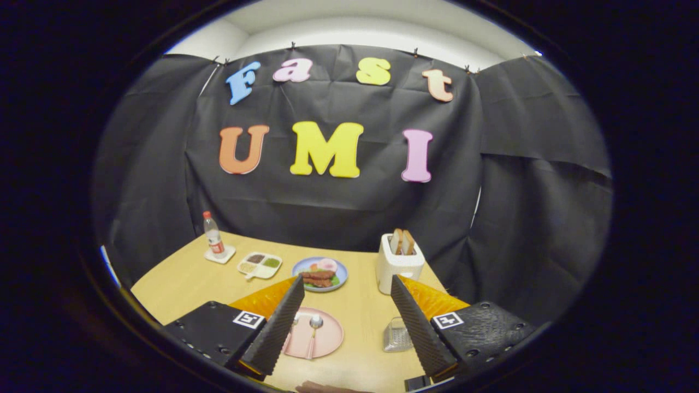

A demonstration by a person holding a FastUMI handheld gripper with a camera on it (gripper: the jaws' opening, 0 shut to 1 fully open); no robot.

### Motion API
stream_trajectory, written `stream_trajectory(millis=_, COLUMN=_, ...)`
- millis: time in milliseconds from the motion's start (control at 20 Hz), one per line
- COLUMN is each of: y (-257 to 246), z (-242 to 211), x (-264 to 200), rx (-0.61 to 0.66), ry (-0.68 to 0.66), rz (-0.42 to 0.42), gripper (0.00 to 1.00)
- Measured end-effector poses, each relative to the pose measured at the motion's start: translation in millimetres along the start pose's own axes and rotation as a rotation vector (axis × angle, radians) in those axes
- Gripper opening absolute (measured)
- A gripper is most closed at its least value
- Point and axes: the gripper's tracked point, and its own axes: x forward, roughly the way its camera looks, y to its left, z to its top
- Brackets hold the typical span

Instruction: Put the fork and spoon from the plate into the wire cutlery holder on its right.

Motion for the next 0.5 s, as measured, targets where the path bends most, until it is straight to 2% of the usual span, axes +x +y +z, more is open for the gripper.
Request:
stream_trajectory(millis=300, y=25.6, z=-99.5, x=47.5, rx=-0.005, ry=0.245, rz=0.039, gripper=0.96)
stream_trajectory(millis=500, y=47.9, z=-147.4, x=84.2, rx=-0.012, ry=0.377, rz=0.061, gripper=0.96)
